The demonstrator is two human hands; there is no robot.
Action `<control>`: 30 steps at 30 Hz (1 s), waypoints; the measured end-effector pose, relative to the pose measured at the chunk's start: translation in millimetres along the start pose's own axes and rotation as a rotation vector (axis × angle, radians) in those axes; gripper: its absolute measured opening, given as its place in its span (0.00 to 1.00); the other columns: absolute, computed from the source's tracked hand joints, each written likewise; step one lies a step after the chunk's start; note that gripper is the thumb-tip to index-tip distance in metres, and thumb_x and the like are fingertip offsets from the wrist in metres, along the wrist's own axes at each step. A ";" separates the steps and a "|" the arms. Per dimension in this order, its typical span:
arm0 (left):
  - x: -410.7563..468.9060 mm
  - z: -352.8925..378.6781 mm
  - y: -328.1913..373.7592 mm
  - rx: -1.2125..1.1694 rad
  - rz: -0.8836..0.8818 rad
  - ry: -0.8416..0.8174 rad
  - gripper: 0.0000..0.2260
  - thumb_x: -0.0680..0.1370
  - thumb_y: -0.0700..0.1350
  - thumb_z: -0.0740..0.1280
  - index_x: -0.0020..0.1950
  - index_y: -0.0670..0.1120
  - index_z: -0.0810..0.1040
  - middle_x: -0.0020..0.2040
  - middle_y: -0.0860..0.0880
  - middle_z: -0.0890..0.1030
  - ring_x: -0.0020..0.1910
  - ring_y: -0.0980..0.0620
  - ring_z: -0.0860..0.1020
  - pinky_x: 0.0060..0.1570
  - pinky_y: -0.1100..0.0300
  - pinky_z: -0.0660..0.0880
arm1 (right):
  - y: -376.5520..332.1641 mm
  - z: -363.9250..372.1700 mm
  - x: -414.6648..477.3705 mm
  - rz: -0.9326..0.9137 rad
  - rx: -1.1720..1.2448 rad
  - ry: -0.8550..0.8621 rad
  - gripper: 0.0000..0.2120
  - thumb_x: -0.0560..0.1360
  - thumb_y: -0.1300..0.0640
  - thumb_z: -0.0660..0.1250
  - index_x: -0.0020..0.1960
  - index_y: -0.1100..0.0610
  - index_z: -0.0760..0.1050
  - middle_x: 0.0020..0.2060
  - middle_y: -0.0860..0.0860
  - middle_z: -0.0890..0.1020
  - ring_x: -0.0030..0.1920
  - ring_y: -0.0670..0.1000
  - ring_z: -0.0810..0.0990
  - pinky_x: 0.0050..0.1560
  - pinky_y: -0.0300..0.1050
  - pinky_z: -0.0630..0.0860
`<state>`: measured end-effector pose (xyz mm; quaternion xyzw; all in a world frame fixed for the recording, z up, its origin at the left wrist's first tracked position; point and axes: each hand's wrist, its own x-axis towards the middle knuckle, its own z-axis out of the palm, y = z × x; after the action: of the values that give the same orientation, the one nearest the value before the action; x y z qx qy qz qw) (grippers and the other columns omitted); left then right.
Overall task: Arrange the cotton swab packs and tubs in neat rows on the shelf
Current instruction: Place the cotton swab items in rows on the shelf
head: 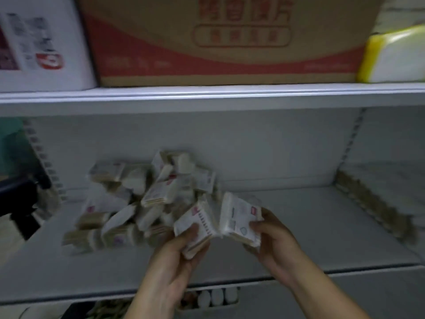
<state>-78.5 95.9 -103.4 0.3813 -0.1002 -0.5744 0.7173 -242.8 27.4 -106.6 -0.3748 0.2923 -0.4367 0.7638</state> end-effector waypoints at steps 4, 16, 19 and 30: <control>-6.2 70.1 -77.8 0.016 -0.004 0.089 0.05 0.76 0.35 0.64 0.47 0.45 0.75 0.41 0.45 0.79 0.37 0.50 0.77 0.37 0.57 0.76 | -49.3 -87.4 -38.6 -0.089 -0.094 0.153 0.20 0.57 0.62 0.66 0.50 0.60 0.75 0.34 0.54 0.82 0.31 0.49 0.80 0.28 0.38 0.72; -43.8 256.3 -254.0 0.062 -0.160 -0.153 0.11 0.79 0.46 0.56 0.41 0.47 0.75 0.32 0.49 0.78 0.28 0.53 0.71 0.29 0.61 0.63 | -185.8 -265.9 -136.1 -0.178 -0.322 0.216 0.14 0.62 0.59 0.66 0.47 0.57 0.80 0.37 0.53 0.83 0.32 0.49 0.79 0.31 0.40 0.76; -43.8 290.5 -277.0 0.049 -0.201 -0.181 0.11 0.78 0.42 0.55 0.43 0.43 0.76 0.34 0.45 0.81 0.34 0.48 0.75 0.35 0.57 0.69 | -209.2 -295.7 -137.2 -0.282 -0.376 0.313 0.17 0.60 0.59 0.69 0.49 0.57 0.76 0.36 0.51 0.83 0.32 0.48 0.80 0.29 0.40 0.76; 35.1 397.4 -337.1 0.801 0.114 -0.612 0.22 0.66 0.32 0.73 0.51 0.55 0.75 0.42 0.51 0.85 0.41 0.52 0.83 0.39 0.56 0.81 | -310.5 -405.4 -100.5 -0.559 -0.364 0.522 0.16 0.61 0.63 0.74 0.48 0.61 0.76 0.39 0.54 0.85 0.39 0.53 0.84 0.37 0.44 0.81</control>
<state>-550.6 -123.9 -63.2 0.4344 -0.5390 -0.5364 0.4827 -740.6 -116.9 -59.9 -0.4452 0.4353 -0.6487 0.4376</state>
